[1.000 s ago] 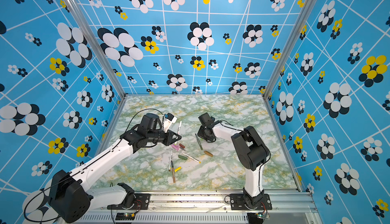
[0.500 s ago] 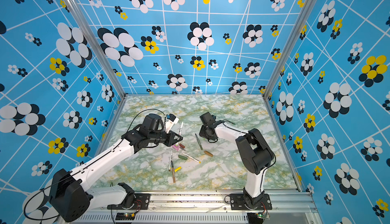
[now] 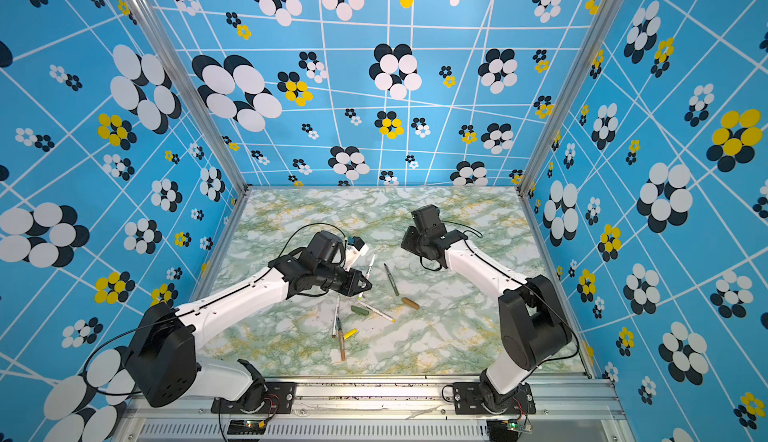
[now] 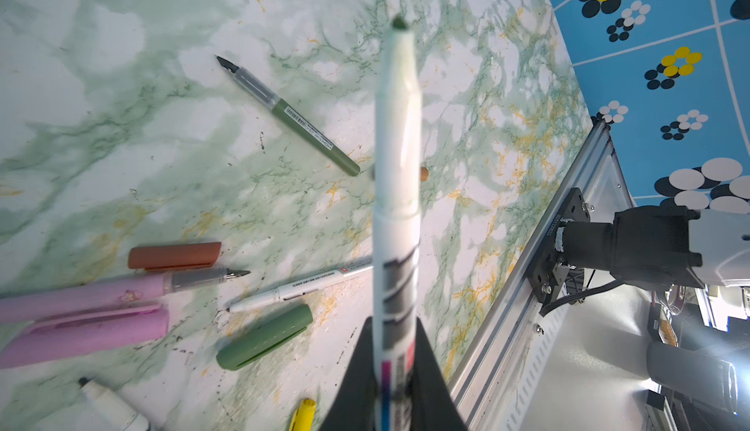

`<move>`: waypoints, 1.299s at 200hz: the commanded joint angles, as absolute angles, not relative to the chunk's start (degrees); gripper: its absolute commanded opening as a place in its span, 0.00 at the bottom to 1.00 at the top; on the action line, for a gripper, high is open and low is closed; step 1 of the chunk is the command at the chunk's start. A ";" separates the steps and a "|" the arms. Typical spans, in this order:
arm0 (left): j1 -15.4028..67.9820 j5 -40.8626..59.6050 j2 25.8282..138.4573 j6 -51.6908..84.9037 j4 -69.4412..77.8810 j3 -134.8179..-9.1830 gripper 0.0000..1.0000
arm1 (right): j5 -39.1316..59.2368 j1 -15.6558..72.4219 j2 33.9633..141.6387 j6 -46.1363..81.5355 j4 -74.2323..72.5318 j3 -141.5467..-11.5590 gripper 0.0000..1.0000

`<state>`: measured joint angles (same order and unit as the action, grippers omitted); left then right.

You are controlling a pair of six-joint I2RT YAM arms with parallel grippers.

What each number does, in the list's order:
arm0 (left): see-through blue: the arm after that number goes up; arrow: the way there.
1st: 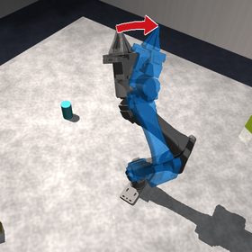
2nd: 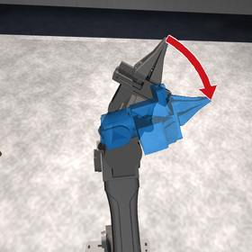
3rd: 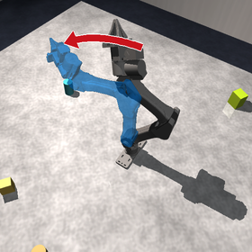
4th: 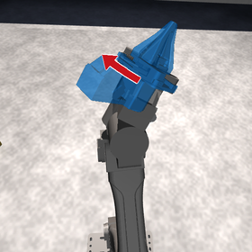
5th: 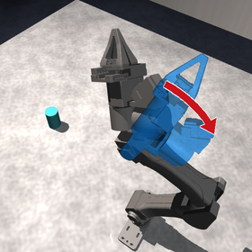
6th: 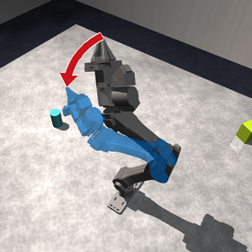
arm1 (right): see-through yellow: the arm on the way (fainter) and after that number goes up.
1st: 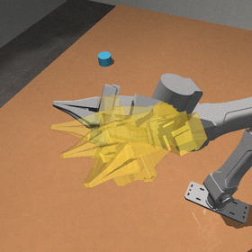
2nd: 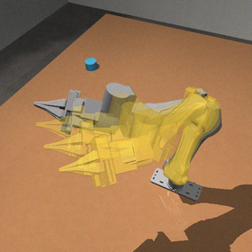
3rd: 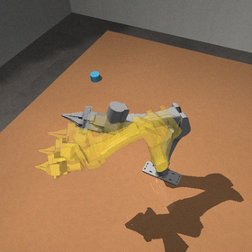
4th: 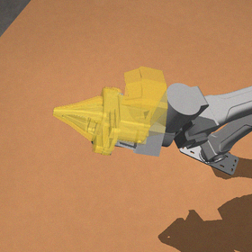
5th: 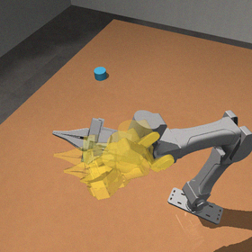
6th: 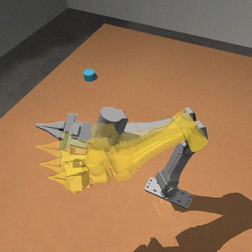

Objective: Insert the pens into the pen caps
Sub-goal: 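Lift the cap with the right gripper toward the marker in the left gripper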

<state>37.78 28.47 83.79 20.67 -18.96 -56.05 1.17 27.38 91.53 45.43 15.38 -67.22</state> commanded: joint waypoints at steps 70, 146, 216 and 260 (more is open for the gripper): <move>40.43 29.30 89.90 24.22 -14.77 -60.86 0.00 | 13.37 27.28 89.18 51.74 7.23 -65.31 0.04; 40.60 29.00 91.23 24.60 -14.34 -61.91 0.00 | 16.25 27.49 89.01 52.37 6.44 -64.64 0.03; 40.62 28.89 91.76 24.61 -14.39 -62.57 0.00 | 17.48 28.12 88.62 52.91 5.62 -62.93 0.03; 40.56 28.83 91.97 24.52 -14.24 -62.53 0.00 | 17.76 28.25 88.08 52.90 5.79 -62.72 0.02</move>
<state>40.23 28.64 91.02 24.45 -14.76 -61.04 17.08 27.73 90.15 52.36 6.57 -63.35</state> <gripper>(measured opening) 0.132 0.115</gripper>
